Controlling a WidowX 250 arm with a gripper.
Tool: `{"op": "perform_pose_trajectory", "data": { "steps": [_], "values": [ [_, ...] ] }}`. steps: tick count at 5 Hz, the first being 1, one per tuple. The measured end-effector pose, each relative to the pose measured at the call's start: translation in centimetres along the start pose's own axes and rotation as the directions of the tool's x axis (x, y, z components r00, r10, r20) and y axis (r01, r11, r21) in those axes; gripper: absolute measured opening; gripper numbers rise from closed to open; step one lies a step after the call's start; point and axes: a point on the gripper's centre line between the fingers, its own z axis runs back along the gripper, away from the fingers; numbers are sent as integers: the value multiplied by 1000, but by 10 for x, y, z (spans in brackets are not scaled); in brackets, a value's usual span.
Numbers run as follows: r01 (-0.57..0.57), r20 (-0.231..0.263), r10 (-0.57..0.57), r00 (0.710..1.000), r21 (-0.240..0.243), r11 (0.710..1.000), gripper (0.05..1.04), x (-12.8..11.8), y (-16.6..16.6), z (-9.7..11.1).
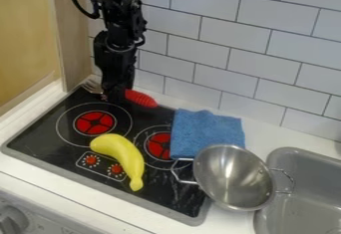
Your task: Moving the red object
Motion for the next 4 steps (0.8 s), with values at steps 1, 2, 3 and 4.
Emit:
{"op": "perform_pose_trajectory", "data": {
  "steps": [1,2,3,4],
  "values": [
    [5,2,-5,1000,3,1000,387,0,2,-2],
    [12,-18,-12,1000,27,1000,701,-3,6,-1],
    [5,-6,-5,1000,26,1000,967,-1,6,-1],
    [3,-11,-3,1000,25,1000,999,-2,7,-2]
  ]
}}
